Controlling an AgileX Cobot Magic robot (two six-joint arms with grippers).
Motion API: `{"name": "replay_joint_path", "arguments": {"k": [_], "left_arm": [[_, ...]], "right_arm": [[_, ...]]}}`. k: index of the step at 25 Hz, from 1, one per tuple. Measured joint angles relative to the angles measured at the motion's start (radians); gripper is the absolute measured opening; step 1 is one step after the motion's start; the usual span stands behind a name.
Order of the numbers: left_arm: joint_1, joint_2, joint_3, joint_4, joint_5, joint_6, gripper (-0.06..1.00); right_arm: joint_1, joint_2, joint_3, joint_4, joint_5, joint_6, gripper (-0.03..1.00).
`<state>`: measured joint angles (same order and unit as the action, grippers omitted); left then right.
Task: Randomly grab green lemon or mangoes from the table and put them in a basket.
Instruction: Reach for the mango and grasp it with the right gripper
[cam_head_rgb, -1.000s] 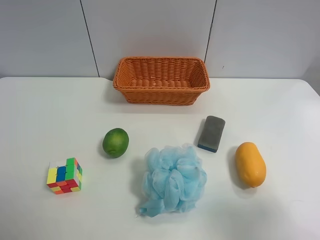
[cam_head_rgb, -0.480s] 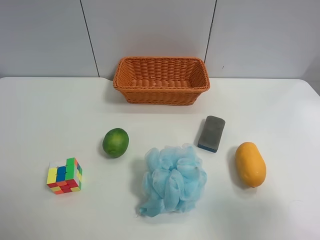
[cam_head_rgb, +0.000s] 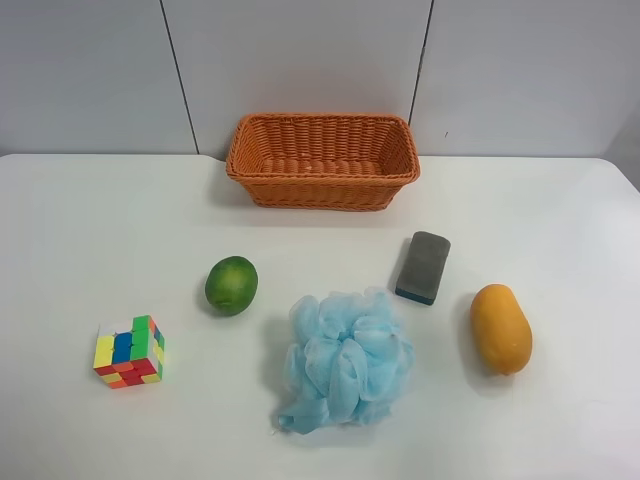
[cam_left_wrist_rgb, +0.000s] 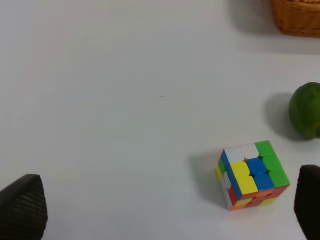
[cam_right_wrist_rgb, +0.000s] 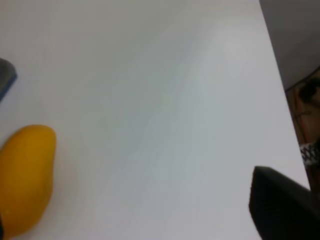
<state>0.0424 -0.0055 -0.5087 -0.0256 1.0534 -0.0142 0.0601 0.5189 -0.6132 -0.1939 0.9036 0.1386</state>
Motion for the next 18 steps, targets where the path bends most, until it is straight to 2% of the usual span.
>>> {"name": "replay_joint_path", "arguments": {"k": [3, 7, 11, 18], "left_arm": [[0.000, 0.000, 0.000, 0.000, 0.000, 0.000, 0.99], [0.000, 0.000, 0.000, 0.000, 0.000, 0.000, 0.99], [0.000, 0.000, 0.000, 0.000, 0.000, 0.000, 0.99], [0.000, 0.000, 0.000, 0.000, 0.000, 0.000, 0.99]], "right_arm": [[0.000, 0.148, -0.001, -0.003, -0.054, 0.000, 0.97], [0.000, 0.354, -0.002, 0.143, -0.145, -0.005, 0.97], [0.000, 0.532, -0.003, 0.269, -0.181, -0.050, 0.97], [0.000, 0.770, -0.003, 0.310, -0.229, -0.073, 0.97]]}}
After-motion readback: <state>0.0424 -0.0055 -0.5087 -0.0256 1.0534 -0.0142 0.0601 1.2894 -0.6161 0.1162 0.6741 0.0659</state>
